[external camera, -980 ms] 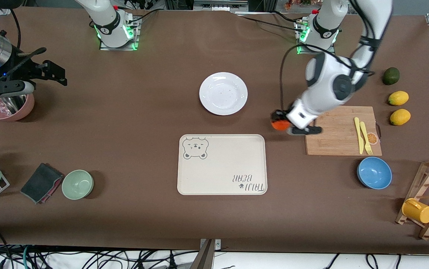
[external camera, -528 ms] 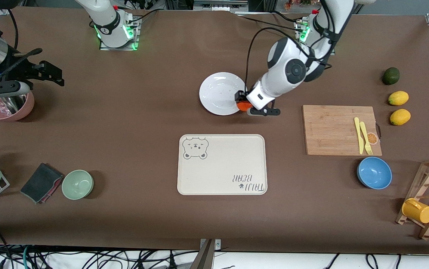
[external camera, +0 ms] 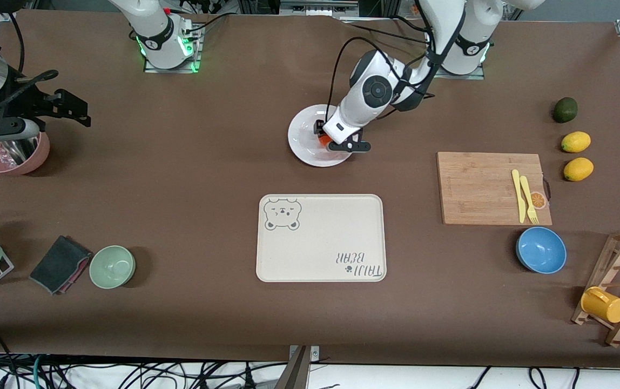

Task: Place orange and plate with both arms
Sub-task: 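Carry the orange with the left gripper onto the white plate, then open the left gripper and withdraw it while the right gripper reaches out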

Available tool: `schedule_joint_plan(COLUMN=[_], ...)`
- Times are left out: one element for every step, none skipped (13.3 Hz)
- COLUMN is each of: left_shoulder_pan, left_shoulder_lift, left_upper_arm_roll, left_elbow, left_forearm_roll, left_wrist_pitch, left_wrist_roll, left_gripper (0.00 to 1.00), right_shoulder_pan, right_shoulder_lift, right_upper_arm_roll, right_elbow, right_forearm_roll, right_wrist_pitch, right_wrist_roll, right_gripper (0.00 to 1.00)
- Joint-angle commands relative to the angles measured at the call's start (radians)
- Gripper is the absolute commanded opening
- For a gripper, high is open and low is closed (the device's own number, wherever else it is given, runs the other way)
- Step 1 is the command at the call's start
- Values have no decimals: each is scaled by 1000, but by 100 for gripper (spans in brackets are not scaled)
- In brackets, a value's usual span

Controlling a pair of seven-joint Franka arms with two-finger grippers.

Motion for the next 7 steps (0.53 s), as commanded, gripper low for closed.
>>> schedule_joint_plan(left_shoulder_pan=[-18,-18,-18,-13,-6,13,65], left_shoulder_lift=[-11,-12,-15,-19,-31,-75,-121], left_upper_arm_roll=[9,10,10,10,13,21,30], left_elbow=[1,-5,-7,-5,-1,-3,-2], left_forearm_roll=[-26,-26,-26,-26,-26,-26,-23], left_wrist_pitch=[2,1,-1,-1,-4,-39,-95], left_wrist_roll=[-59,-59,-62,-60,-59,-59,-59], left_gripper=[26,68,100,100,100,100,100], right_shoulder_pan=[-8,-7,-7,-7,-7,-7,-7], right_shoulder_lift=[12,12,12,12,12,12,13], right_upper_arm_roll=[4,4,4,4,4,4,4], right_elbow=[27,27,27,28,27,27,27], right_forearm_roll=[-1,-1,-1,-1,-2,-2,-1], right_wrist_pitch=[-9,-9,-11,-11,-13,-14,-16], right_wrist_roll=[-14,-13,-13,-13,-13,-13,-13], right_gripper=[100,100,100,100,100,100,100])
